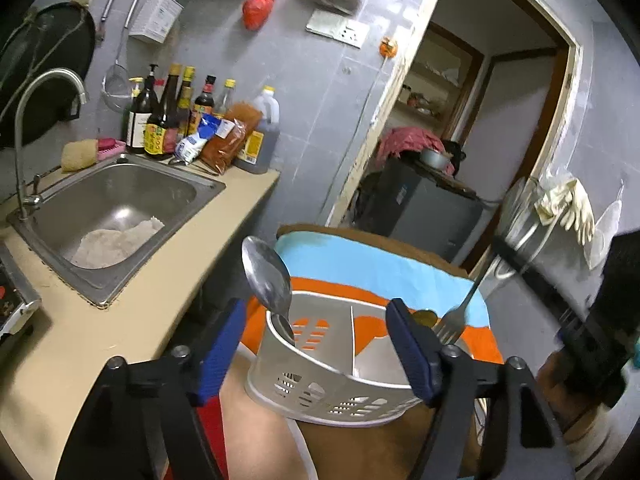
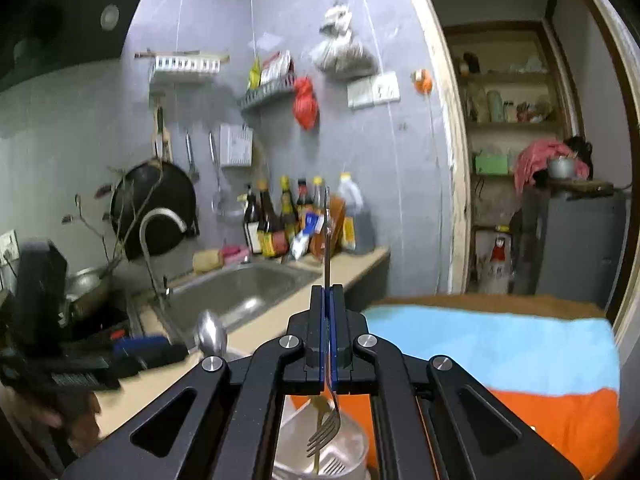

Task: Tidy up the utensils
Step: 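Drop the fork into the caddy with the right gripper while the left gripper releases the knife there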

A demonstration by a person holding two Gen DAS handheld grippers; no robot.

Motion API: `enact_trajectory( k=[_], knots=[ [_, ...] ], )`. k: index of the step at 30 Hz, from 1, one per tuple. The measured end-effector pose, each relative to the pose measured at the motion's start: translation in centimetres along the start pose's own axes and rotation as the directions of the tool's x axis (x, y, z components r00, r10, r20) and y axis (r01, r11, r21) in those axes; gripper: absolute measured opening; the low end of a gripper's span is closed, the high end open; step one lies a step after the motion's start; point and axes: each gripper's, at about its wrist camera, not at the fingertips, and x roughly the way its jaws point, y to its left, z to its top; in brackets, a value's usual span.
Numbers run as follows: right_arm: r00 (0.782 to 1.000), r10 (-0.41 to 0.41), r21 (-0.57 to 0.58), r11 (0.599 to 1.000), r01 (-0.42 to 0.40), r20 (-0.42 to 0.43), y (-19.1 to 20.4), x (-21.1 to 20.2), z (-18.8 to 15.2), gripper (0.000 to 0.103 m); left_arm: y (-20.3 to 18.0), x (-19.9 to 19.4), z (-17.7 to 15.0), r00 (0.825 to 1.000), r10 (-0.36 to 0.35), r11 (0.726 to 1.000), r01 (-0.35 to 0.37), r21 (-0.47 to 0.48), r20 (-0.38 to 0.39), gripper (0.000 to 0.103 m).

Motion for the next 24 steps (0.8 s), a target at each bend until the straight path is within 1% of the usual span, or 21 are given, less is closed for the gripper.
enact_trajectory(
  k=[1, 4, 6, 7, 8, 11, 12, 13, 14, 15, 17, 18, 20, 22, 24],
  knots=[
    [1.000, 0.000, 0.000, 1.000, 0.000, -0.020, 0.0, 0.1, -0.4, 0.002, 0.0, -0.2, 0.1, 1.000, 0.008, 1.000, -0.008, -0.004, 0.010, 0.079],
    [0.999, 0.014, 0.028, 1.000, -0.013, -0.052, -0.5, -0.2, -1.4, 0.003, -0.1, -0.6, 0.5, 0.999, 0.021, 1.000, -0.021, -0.019, 0.039, 0.089],
    [0.998, 0.013, 0.050, 0.999, -0.011, -0.057, -1.0, -0.7, -1.5, 0.014, -0.1, -0.8, 0.7, 0.998, 0.030, 0.999, -0.028, -0.032, 0.054, 0.092],
    [0.998, 0.014, 0.065, 0.998, -0.010, -0.057, -1.3, -0.9, -1.6, 0.032, -0.2, -0.9, 0.8, 0.998, 0.032, 0.999, -0.030, -0.038, 0.061, 0.095],
    [0.999, 0.011, 0.081, 0.997, -0.008, -0.047, -1.7, -1.3, -1.5, 0.044, -0.3, -1.0, 0.9, 0.997, 0.033, 0.999, -0.030, -0.040, 0.067, 0.095],
    [1.000, -0.007, 0.105, 0.994, 0.008, -0.012, -2.4, -2.6, -0.9, 0.044, -1.2, -1.4, 1.4, 0.995, 0.027, 0.999, -0.025, -0.030, 0.092, 0.097],
    [1.000, -0.024, 0.115, 0.993, 0.023, 0.001, -2.9, -3.3, -0.5, 0.044, -1.6, -1.5, 1.4, 0.995, 0.023, 1.000, -0.021, -0.023, 0.101, 0.098],
    [0.999, -0.038, 0.125, 0.992, 0.036, 0.012, -3.1, -3.8, -0.2, 0.047, -2.1, -1.6, 1.7, 0.993, 0.017, 1.000, -0.015, -0.013, 0.114, 0.099],
    [0.998, -0.059, 0.136, 0.989, 0.055, 0.025, -3.5, -4.5, 0.2, 0.055, -2.7, -1.8, 1.9, 0.992, 0.011, 1.000, -0.010, -0.004, 0.128, 0.100],
    [0.995, -0.087, 0.149, 0.986, 0.080, 0.042, -4.0, -5.5, 0.6, 0.060, -3.2, -1.9, 2.1, 0.990, 0.005, 1.000, -0.005, 0.005, 0.141, 0.101],
    [0.988, -0.132, 0.164, 0.980, 0.117, 0.083, -4.8, -7.3, 1.2, 0.078, -4.8, -2.2, 2.5, 0.982, -0.017, 0.999, 0.010, 0.034, 0.186, 0.102],
    [0.982, -0.161, 0.166, 0.976, 0.142, 0.103, -5.2, -8.4, 1.5, 0.082, -5.6, -2.4, 2.5, 0.979, -0.025, 0.999, 0.016, 0.046, 0.201, 0.102],
    [0.970, -0.210, 0.166, 0.968, 0.188, 0.127, -5.8, -10.1, 1.9, 0.096, -7.5, -2.5, 2.7, 0.971, -0.043, 0.996, 0.024, 0.084, 0.235, 0.102],
    [0.953, -0.264, 0.163, 0.957, 0.240, 0.147, -6.5, -11.8, 2.2, 0.101, -9.4, -2.5, 2.7, 0.965, -0.063, 0.992, 0.033, 0.119, 0.255, 0.102],
    [0.933, -0.321, 0.153, 0.942, 0.298, 0.160, -7.3, -13.4, 2.1, 0.101, -11.1, -2.5, 2.4, 0.960, -0.083, 0.988, 0.043, 0.151, 0.266, 0.103]
  ],
)
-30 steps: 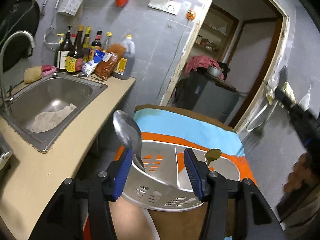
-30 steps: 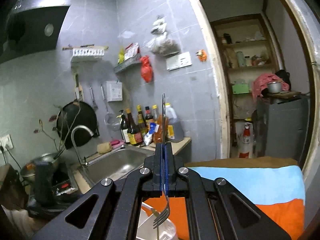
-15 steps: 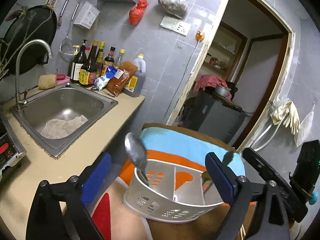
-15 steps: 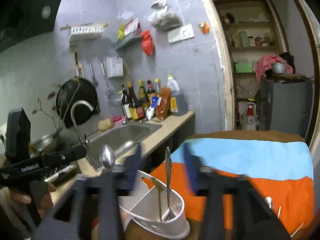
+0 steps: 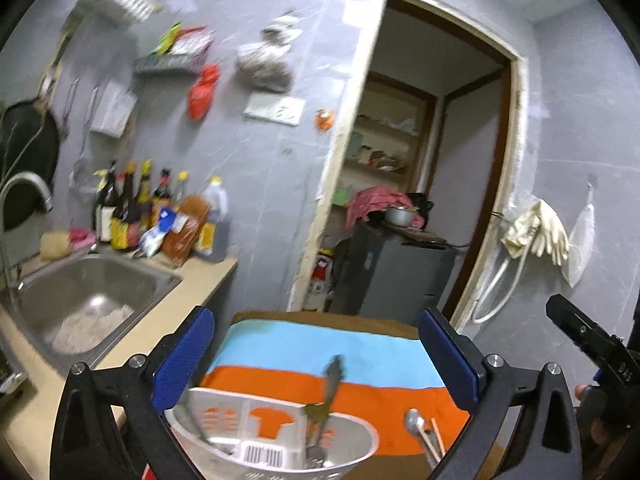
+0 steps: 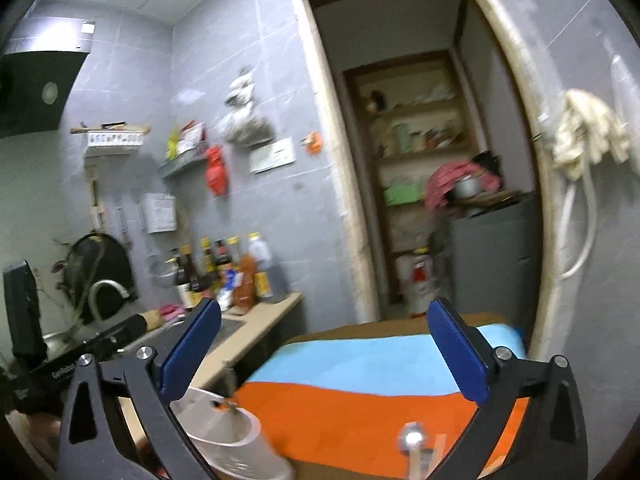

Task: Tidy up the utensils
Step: 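Drop the fork into the caddy with the right gripper while the left gripper releases the knife there, then move both grippers back down over the remaining chopsticks and spoon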

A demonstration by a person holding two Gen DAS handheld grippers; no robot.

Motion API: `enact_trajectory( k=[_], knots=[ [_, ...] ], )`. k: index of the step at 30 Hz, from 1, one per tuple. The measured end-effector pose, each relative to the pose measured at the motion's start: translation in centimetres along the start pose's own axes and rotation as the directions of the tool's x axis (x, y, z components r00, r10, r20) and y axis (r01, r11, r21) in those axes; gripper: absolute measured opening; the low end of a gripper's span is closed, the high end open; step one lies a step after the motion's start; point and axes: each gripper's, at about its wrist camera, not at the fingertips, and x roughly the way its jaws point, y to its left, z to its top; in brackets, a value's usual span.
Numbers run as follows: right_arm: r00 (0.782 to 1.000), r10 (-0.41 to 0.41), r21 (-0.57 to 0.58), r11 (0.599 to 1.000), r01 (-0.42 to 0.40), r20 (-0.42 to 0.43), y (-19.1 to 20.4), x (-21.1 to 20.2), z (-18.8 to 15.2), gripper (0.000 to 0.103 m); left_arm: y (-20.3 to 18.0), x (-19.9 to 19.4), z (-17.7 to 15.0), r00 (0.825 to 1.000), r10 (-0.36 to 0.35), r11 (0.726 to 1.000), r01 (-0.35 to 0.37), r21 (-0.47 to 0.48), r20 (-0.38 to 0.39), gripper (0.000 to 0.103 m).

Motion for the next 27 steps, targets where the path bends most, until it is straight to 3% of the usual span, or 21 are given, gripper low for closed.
enact_trajectory(
  k=[7, 15, 27],
  knots=[
    [0.992, -0.128, -0.007, 0.992, 0.128, 0.020, -3.7, -3.1, 0.6, 0.101, -5.4, 0.9, -1.2, 0.998, -0.057, 0.996, 0.057, 0.067, -0.001, 0.103],
    [0.978, -0.207, 0.033, 0.978, 0.208, -0.024, -9.1, -4.6, -0.6, 0.101, -10.8, 2.5, -4.1, 0.988, -0.128, 0.983, 0.139, 0.118, -0.090, 0.103],
    [0.955, -0.248, 0.085, 0.961, 0.264, -0.163, -15.9, -3.1, -6.1, 0.101, -14.9, 5.6, -9.2, 0.970, -0.092, 0.983, 0.125, 0.137, -0.224, 0.103]
  ],
)
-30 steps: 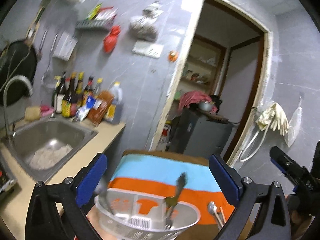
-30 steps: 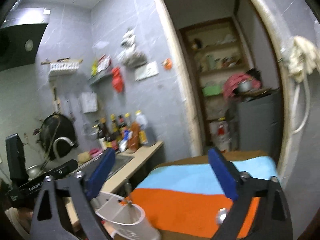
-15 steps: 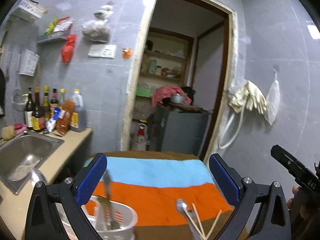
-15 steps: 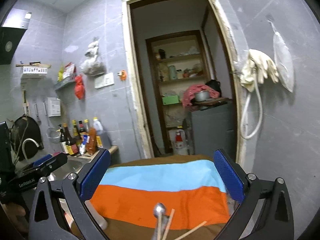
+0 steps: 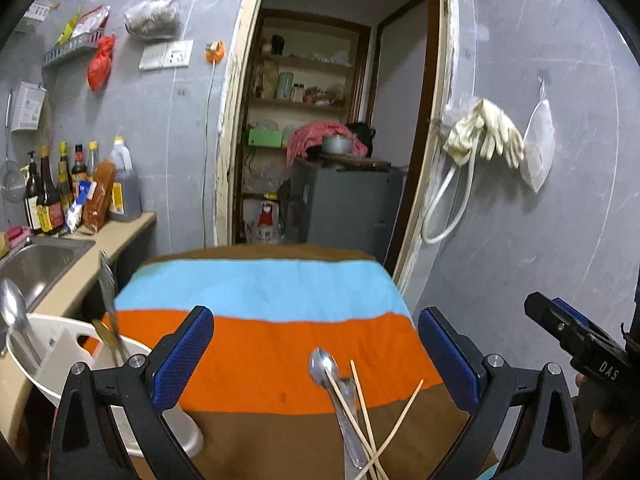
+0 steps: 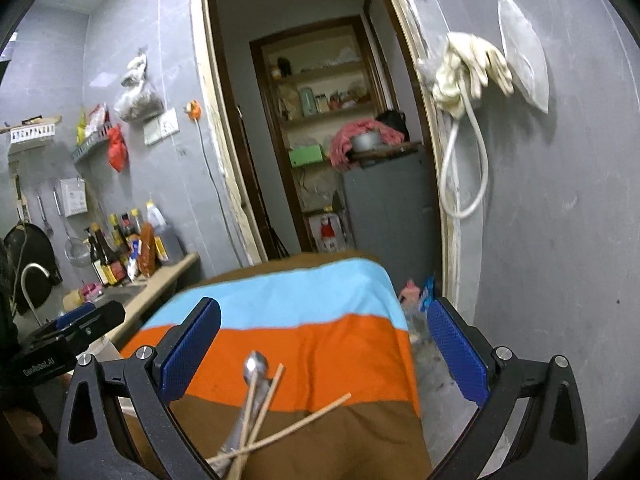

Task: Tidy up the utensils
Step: 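Move both grippers back down over the remaining chopsticks and spoon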

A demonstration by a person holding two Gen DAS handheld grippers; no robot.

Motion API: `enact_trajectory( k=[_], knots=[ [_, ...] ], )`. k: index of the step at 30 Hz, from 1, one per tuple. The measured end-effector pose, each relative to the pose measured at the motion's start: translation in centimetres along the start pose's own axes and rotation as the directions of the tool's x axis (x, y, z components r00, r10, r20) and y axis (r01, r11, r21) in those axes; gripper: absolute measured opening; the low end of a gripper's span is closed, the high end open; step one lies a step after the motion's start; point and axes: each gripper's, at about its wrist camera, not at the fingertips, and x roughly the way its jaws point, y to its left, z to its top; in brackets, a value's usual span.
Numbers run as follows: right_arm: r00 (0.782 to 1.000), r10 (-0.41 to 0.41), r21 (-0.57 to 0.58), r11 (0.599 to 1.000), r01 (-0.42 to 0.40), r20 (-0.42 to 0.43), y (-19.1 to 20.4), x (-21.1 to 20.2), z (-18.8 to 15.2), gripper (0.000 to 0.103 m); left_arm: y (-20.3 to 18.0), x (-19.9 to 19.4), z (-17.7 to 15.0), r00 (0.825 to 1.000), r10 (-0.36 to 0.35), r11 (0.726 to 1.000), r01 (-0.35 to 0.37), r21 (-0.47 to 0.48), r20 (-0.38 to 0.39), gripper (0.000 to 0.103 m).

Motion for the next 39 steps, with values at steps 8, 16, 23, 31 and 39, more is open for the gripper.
enact_trajectory(
  k=[8, 16, 23, 31, 39],
  knots=[
    [0.990, 0.039, 0.073, 0.997, -0.030, -0.137, -2.9, 4.3, -3.4, 0.101, -0.5, 4.1, -1.7, 0.992, 0.019, 0.999, -0.023, -0.036, -0.127, 0.103],
    [0.922, 0.122, 0.142, 0.987, -0.073, -0.368, -3.4, 9.8, -8.5, 0.089, 0.4, 8.7, -3.3, 0.961, 0.040, 0.995, -0.063, -0.075, -0.274, 0.102],
    [0.848, 0.201, 0.206, 0.972, -0.112, -0.490, -1.9, 12.5, -12.9, 0.052, 0.8, 12.0, -4.7, 0.933, -0.002, 0.996, -0.032, -0.088, -0.360, 0.082],
    [0.823, 0.250, 0.270, 0.955, -0.122, -0.511, -2.0, 14.7, -13.5, 0.026, 1.7, 15.1, -5.9, 0.904, -0.062, 0.988, -0.003, -0.151, -0.423, 0.057],
    [0.801, 0.288, 0.314, 0.940, -0.132, -0.524, -1.5, 16.9, -13.6, 0.022, 3.2, 19.0, -6.3, 0.872, -0.132, 0.969, 0.015, -0.245, -0.471, 0.039]
  ],
)
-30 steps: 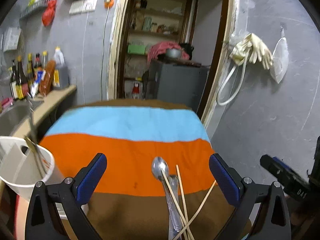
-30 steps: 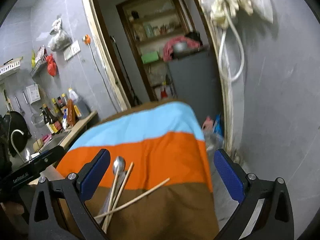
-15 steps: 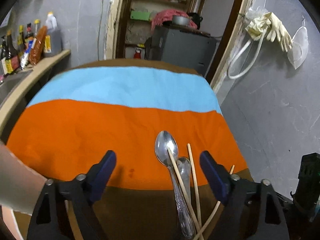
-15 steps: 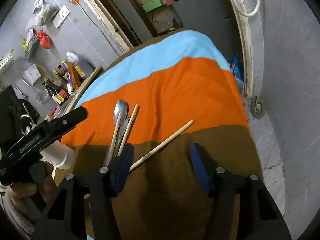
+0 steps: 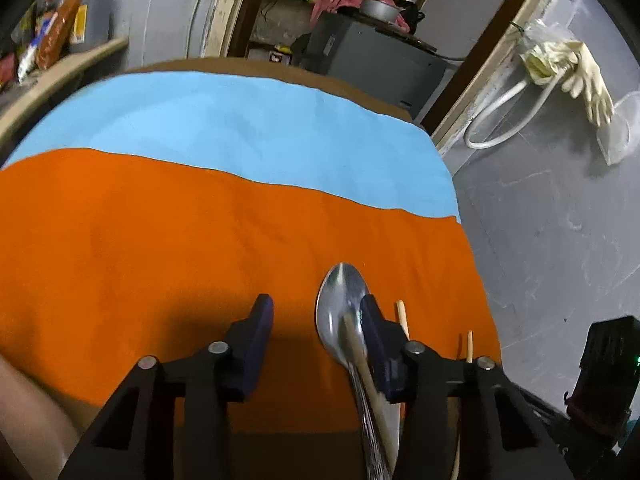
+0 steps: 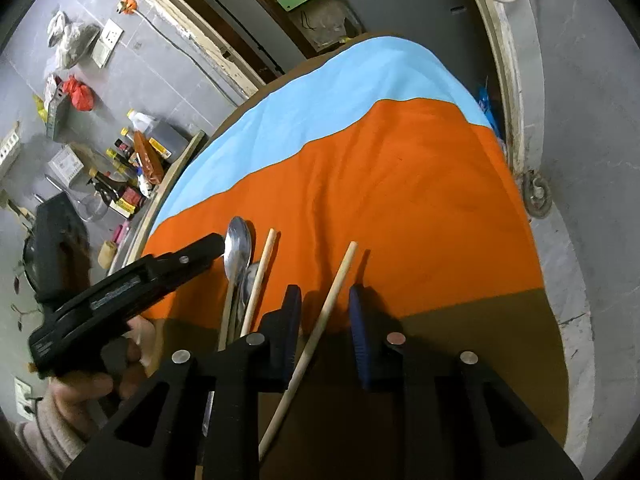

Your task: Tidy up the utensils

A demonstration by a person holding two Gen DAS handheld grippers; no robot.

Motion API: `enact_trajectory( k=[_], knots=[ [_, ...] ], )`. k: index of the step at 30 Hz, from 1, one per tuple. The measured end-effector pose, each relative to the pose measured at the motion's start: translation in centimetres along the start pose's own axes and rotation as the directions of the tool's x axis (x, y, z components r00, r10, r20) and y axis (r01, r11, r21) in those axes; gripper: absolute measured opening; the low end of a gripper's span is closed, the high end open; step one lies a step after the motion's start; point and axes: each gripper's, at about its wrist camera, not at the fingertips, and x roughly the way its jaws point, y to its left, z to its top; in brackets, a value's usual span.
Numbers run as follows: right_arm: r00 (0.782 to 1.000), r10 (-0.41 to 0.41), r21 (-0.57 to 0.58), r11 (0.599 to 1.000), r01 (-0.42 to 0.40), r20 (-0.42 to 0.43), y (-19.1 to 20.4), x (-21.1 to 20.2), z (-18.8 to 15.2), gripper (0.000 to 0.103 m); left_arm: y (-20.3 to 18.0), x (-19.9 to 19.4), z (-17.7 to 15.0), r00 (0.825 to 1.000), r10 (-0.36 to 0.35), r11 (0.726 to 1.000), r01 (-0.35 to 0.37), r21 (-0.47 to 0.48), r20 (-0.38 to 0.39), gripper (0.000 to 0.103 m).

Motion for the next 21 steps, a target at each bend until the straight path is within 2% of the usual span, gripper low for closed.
enact_trajectory(
  k=[9, 13, 17, 21],
  knots=[
    [0.998, 0.020, 0.012, 1.000, -0.020, -0.051, 0.3, 1.3, 1.1, 0.021, -0.1, 1.8, 1.5, 0.997, -0.049, 0.998, 0.052, 0.039, -0.066, 0.026],
    [0.998, 0.012, 0.029, 1.000, -0.010, -0.066, -0.1, 1.4, 1.2, 0.009, -0.2, 2.2, 2.0, 0.992, -0.070, 0.996, 0.076, 0.053, -0.108, 0.019],
    [0.996, 0.057, 0.110, 0.993, -0.050, -0.065, -1.2, 1.3, 1.0, 0.008, 0.0, 2.5, 2.4, 0.985, -0.090, 0.994, 0.098, 0.048, -0.144, 0.012],
    [0.996, 0.057, 0.121, 0.992, -0.048, -0.066, -1.0, 1.3, 0.5, 0.008, 0.2, 2.3, 2.6, 0.983, -0.106, 0.992, 0.114, 0.046, -0.151, 0.004]
  ],
)
